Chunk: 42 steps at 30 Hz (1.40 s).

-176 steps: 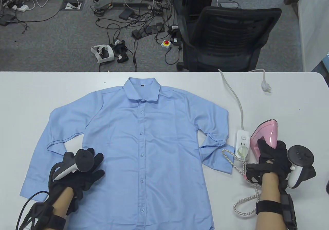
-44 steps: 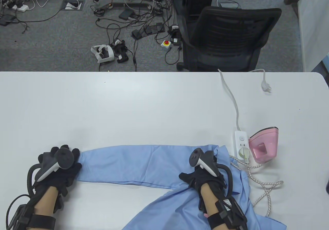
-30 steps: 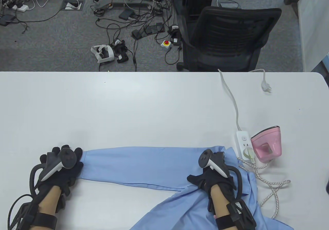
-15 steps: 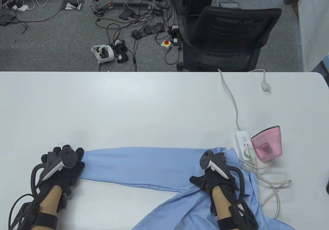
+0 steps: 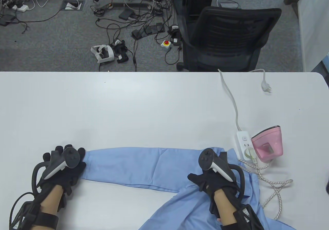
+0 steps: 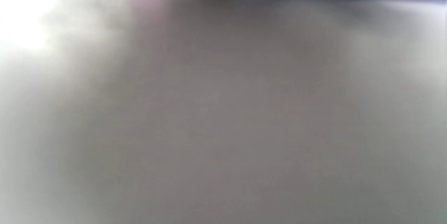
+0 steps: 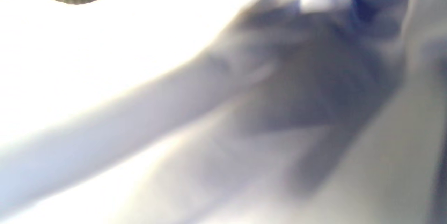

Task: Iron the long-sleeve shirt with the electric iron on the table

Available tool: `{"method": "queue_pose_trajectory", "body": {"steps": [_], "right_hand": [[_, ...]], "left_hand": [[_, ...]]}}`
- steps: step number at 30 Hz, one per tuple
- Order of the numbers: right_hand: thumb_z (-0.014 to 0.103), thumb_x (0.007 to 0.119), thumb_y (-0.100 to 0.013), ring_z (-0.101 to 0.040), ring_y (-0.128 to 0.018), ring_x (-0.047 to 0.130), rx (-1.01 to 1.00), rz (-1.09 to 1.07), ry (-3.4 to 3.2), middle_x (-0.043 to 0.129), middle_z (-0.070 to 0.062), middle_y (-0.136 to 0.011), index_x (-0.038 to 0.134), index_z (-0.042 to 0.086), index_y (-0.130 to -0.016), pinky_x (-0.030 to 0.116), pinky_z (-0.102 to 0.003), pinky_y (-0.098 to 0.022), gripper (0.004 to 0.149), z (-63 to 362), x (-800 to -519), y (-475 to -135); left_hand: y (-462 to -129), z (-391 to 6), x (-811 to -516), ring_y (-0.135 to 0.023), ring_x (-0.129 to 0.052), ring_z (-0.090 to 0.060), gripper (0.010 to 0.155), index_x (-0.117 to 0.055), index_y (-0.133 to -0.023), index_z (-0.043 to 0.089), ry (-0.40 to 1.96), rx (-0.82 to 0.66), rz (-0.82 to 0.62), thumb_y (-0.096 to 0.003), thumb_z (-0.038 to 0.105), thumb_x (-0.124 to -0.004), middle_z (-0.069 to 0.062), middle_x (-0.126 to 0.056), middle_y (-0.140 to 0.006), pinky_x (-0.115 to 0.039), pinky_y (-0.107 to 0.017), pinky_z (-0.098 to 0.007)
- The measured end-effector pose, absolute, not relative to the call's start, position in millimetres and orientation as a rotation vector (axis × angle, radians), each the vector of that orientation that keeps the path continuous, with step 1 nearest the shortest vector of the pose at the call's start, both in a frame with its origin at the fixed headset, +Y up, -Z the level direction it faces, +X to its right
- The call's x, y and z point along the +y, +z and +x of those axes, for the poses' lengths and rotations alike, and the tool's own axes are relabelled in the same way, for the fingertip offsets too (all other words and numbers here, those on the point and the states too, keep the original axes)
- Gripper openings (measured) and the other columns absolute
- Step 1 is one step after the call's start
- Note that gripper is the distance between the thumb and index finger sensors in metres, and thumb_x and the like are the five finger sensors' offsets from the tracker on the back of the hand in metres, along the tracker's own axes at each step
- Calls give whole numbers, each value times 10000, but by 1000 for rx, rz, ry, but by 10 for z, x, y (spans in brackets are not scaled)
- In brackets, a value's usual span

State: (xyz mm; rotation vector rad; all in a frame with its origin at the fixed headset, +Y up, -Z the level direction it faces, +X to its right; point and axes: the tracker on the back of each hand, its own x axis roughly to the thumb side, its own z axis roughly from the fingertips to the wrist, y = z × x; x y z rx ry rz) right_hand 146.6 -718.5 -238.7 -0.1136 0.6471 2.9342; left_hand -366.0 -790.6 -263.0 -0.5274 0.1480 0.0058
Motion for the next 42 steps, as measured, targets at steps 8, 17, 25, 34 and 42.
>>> {"method": "queue_pose_trajectory", "body": {"steps": [8, 17, 25, 34, 42], "right_hand": [[693, 634, -312, -345, -796, 709, -146, -204, 2686, 487, -110, -971, 480, 195, -957, 696, -481, -535, 829, 2032, -6147, -2190], [732, 656, -276, -328, -755, 627, -160, -964, 2717, 322, -136, -952, 243, 139, -994, 673, -458, -499, 1018, 3303, -6387, -2314], [705, 712, -279, -323, -765, 665, 88, -1113, 2321, 396, -92, -945, 375, 180, -965, 689, -457, -509, 927, 3830, -6992, -2670], [642, 790, -323, -336, -708, 762, 300, -939, 2031, 608, -42, -898, 656, 258, -816, 737, -457, -464, 639, 4006, -7341, -2730], [617, 840, -321, -397, -712, 712, 264, -841, 1955, 656, -3, -916, 745, 245, -794, 710, -473, -488, 610, 3905, -7389, -2841]], "left_hand": [[-2635, -3674, -7912, -1069, 8, -285, 585, -236, -1051, 510, 16, 151, -534, -527, 600, -480, 18, -73, -1211, 12, -675, -626], [-2635, -3670, -7908, -1068, 10, -286, 584, -236, -1049, 512, 23, 157, -538, -527, 600, -482, 17, -72, -1211, 12, -675, -626], [-2646, -3656, -7906, -1066, 14, -286, 583, -246, -1050, 507, 21, 165, -529, -527, 594, -487, 19, -68, -1208, 12, -674, -625], [-2652, -3656, -7903, -1067, 11, -285, 581, -248, -1049, 508, 32, 166, -530, -527, 596, -490, 18, -73, -1209, 10, -677, -624], [-2650, -3649, -7903, -1068, 2, -288, 582, -245, -1049, 506, 23, 173, -528, -526, 594, -486, 13, -84, -1211, 0, -679, -626]]}}
